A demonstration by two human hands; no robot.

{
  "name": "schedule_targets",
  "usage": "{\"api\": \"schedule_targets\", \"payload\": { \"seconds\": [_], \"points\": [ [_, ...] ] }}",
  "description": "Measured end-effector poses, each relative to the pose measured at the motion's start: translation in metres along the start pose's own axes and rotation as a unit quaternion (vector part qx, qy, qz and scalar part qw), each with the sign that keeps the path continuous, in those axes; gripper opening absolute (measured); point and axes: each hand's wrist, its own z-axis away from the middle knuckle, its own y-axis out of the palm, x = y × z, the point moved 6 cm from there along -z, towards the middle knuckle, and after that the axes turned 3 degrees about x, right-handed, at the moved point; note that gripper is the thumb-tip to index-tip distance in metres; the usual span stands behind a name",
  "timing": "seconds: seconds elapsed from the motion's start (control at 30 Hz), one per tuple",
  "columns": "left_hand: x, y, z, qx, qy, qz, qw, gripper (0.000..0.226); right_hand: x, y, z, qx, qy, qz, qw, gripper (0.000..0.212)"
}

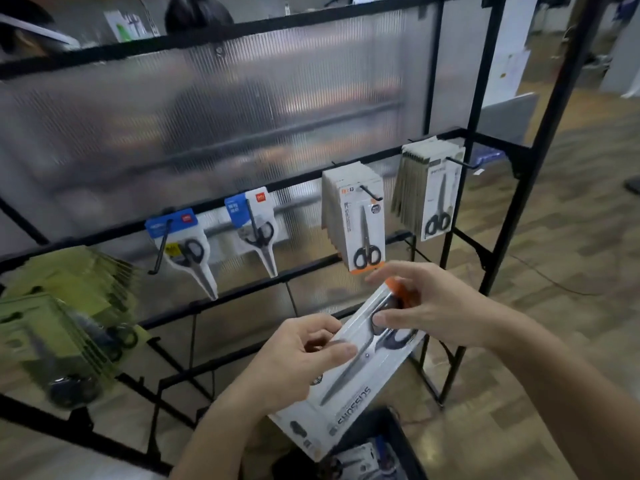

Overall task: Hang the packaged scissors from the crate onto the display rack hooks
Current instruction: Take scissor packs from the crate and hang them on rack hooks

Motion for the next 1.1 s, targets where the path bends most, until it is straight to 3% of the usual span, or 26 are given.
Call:
{"api": "schedule_targets", "payload": {
  "seconds": [0.07, 0.13, 0.23, 0.33, 0.43, 0.57, 0.7, 0.87, 1.0, 1.1],
  "points": [
    [-0.009, -0.009, -0.013, -0.037, -0.002, -0.065, 0.997, 0.008, -0.013, -0.019, -0.004, -0.014, -0.008, -0.057, 0.998, 0.022],
    [-0.017, -0.025, -0.025, -0.128, 0.005, -0.107, 0.986, 0.006, -0.04, -0.042, -0.006, -0.07, -0.002, -0.11, 0.991, 0.02],
    [-0.024, -0.042, -0.038, -0.289, 0.038, -0.032, 0.956, 0.022, -0.094, -0.069, -0.007, -0.15, 0.036, -0.253, 0.955, 0.031],
    [-0.026, -0.035, -0.055, -0.387, 0.04, 0.01, 0.921, 0.034, -0.141, -0.075, -0.016, -0.122, 0.054, -0.398, 0.907, 0.052],
    [-0.03, -0.013, -0.073, -0.402, 0.016, -0.073, 0.913, 0.028, -0.159, -0.074, -0.028, -0.102, 0.054, -0.506, 0.855, 0.037],
    [-0.026, 0.023, -0.087, -0.38, -0.05, -0.136, 0.914, 0.026, -0.157, -0.062, -0.039, -0.053, 0.048, -0.509, 0.858, 0.042],
    [-0.022, 0.043, -0.091, -0.374, -0.09, -0.17, 0.907, 0.025, -0.161, -0.051, -0.042, -0.055, 0.038, -0.519, 0.852, 0.053],
    [-0.027, 0.051, -0.091, -0.382, -0.13, -0.226, 0.887, 0.032, -0.17, -0.039, -0.037, -0.095, 0.073, -0.556, 0.822, 0.026],
    [-0.025, 0.056, -0.092, -0.383, -0.147, -0.237, 0.881, 0.033, -0.169, -0.039, -0.047, -0.106, 0.099, -0.534, 0.833, 0.019],
    [-0.02, 0.059, -0.091, -0.379, -0.165, -0.241, 0.878, 0.032, -0.172, -0.04, -0.07, -0.11, 0.109, -0.463, 0.872, 0.015]
  ]
}}
